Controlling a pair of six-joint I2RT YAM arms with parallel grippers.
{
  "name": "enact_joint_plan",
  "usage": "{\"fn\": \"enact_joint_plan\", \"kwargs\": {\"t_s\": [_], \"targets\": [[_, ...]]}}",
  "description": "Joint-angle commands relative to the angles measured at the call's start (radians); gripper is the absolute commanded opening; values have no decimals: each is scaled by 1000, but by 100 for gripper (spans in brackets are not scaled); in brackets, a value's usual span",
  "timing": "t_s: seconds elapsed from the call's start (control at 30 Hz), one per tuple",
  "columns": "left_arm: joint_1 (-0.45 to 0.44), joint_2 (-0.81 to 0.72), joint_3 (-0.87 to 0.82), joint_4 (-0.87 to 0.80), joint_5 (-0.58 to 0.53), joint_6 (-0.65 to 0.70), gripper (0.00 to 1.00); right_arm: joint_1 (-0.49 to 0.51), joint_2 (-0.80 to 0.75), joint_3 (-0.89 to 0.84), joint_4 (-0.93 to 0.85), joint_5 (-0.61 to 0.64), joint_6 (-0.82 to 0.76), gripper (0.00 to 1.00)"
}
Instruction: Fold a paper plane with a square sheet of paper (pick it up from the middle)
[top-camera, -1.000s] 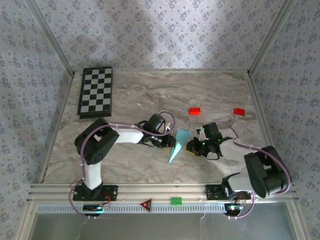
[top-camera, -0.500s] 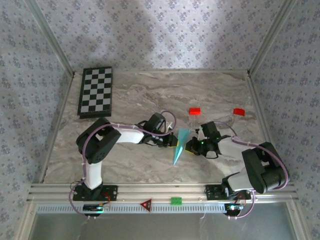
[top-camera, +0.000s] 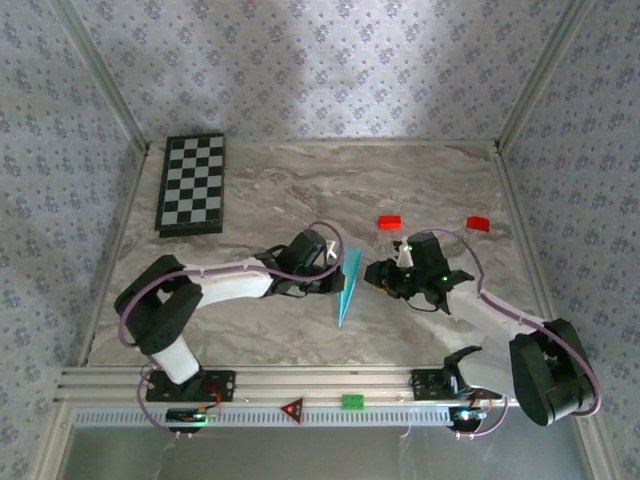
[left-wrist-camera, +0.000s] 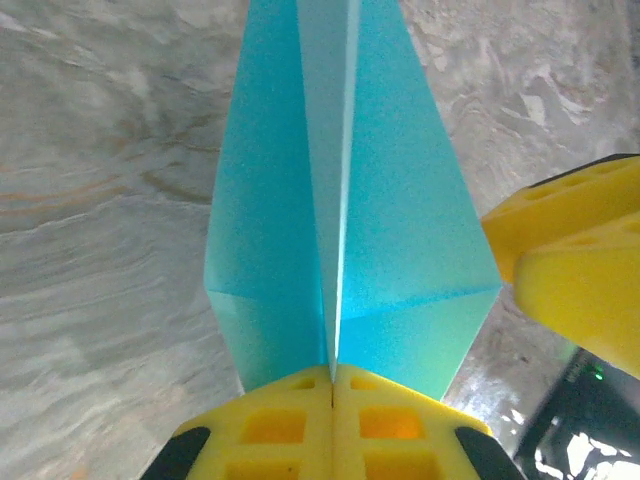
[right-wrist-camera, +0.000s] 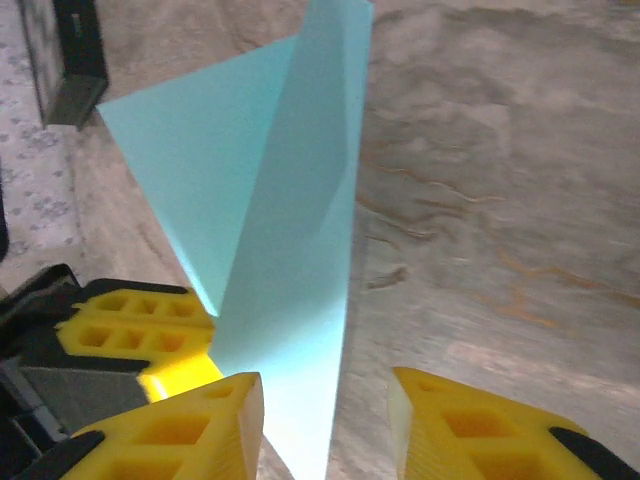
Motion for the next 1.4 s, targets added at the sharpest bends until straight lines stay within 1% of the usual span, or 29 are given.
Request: {"fn": "enact_joint_plan", "kwargs": {"t_s": [0.0, 0.1, 0.2, 0.27, 0.4, 0.47, 0.53, 0.6, 0.63, 0.67, 0.73, 0.83, 0.9, 1.03, 1.2, 1.27, 1.37], "targets": [[-25, -35, 23, -155, -169, 20, 2, 39, 24, 46, 45, -17, 60, 40], [-41, -57, 18, -172, -201, 13, 2, 69, 67, 84, 48, -10, 61, 41], [-47, -73, 9, -178, -216, 4, 2, 93, 130, 129, 6, -8, 43, 41], [-49, -81, 3, -181, -224, 0, 2, 115, 163, 155, -30, 19, 29, 42], [-51, -91, -1, -192, -232, 2, 2, 136, 245, 181, 16, -29, 33, 42], [-50, -93, -4, -198, -232, 2, 3, 146, 279, 210, -5, -36, 26, 41], [-51, -99, -7, -203, -236, 0, 3, 159, 308, 241, -61, -19, -9, 37], [-52, -103, -11, -210, -243, -3, 4, 160, 332, 254, -102, -10, -33, 28], [-52, -106, -12, -212, -248, -4, 5, 158, 340, 251, -101, -16, -35, 23], [-52, -107, -13, -215, -250, -6, 6, 158, 346, 247, -92, -22, -34, 20], [-52, -102, -13, -220, -252, -6, 12, 155, 358, 235, -61, -38, -25, 11], [-56, -100, -12, -228, -254, -7, 20, 155, 382, 221, -23, -55, -10, 4], [-60, -103, -12, -230, -259, -9, 25, 153, 394, 213, -3, -63, -4, 3], [-67, -114, -11, -234, -265, -2, 28, 154, 408, 201, 25, -70, 6, 3], [-73, -118, -8, -256, -295, -1, 32, 153, 408, 199, 22, -69, 0, 3], [-81, -123, -10, -254, -310, 2, 36, 152, 407, 199, 20, -67, 0, 3], [-83, -121, -7, -261, -318, 11, 37, 153, 406, 198, 20, -65, -2, 3]]}}
